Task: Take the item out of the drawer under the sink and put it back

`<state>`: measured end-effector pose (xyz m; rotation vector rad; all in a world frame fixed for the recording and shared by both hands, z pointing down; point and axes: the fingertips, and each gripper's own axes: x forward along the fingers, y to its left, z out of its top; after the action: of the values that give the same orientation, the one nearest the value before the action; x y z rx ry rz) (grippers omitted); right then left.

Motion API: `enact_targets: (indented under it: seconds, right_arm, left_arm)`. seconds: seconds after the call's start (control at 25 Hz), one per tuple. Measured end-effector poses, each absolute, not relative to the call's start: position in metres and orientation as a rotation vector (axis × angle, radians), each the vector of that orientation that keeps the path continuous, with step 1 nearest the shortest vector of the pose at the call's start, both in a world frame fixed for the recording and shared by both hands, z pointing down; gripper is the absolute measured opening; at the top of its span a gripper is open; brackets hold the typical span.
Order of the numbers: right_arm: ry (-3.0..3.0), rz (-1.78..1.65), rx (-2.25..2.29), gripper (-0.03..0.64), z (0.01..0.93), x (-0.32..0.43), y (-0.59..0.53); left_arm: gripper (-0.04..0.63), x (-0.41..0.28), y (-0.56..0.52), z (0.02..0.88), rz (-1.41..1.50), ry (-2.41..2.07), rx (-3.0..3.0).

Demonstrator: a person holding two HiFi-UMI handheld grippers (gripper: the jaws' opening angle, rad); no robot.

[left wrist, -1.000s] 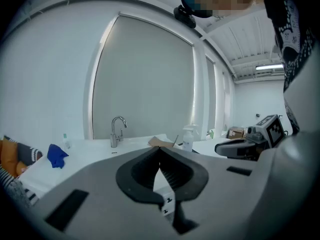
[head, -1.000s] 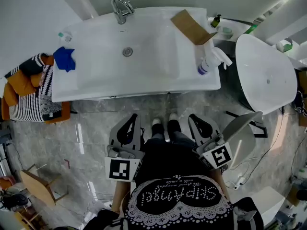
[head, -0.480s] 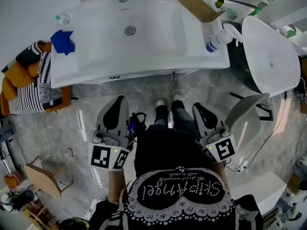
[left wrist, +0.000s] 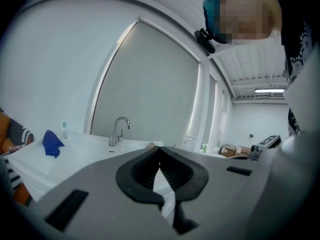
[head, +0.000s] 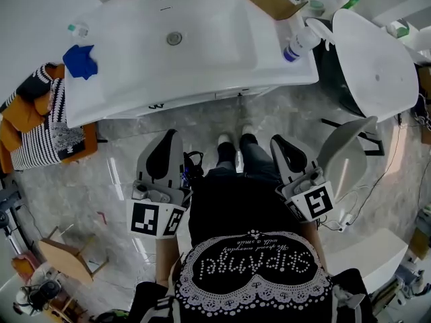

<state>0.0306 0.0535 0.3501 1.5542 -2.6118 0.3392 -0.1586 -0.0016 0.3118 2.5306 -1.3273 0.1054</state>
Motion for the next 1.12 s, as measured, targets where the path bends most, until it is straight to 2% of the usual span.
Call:
enact_targets:
  seconds: [0.28,0.88,1.12]
  right_arm:
    - [-2.597,0.338,1.548,0.020,0.353,0.032,0.051]
    - [-2.536,0.356,1.510,0.020,0.371,0.028,0.041]
    - [-2.384,0.442,1.526,0.020,0.414,0.040,0.042]
  left_arm:
    - [0.005,-0.131,0.005,0.317,0.129,-1.238,2.566]
    - [0.005,-0.124,0.012,0.333,0.173,-1.219,2.522]
    - [0.005,-0.099,0.022,0.347,0.184,-1.089,2.519]
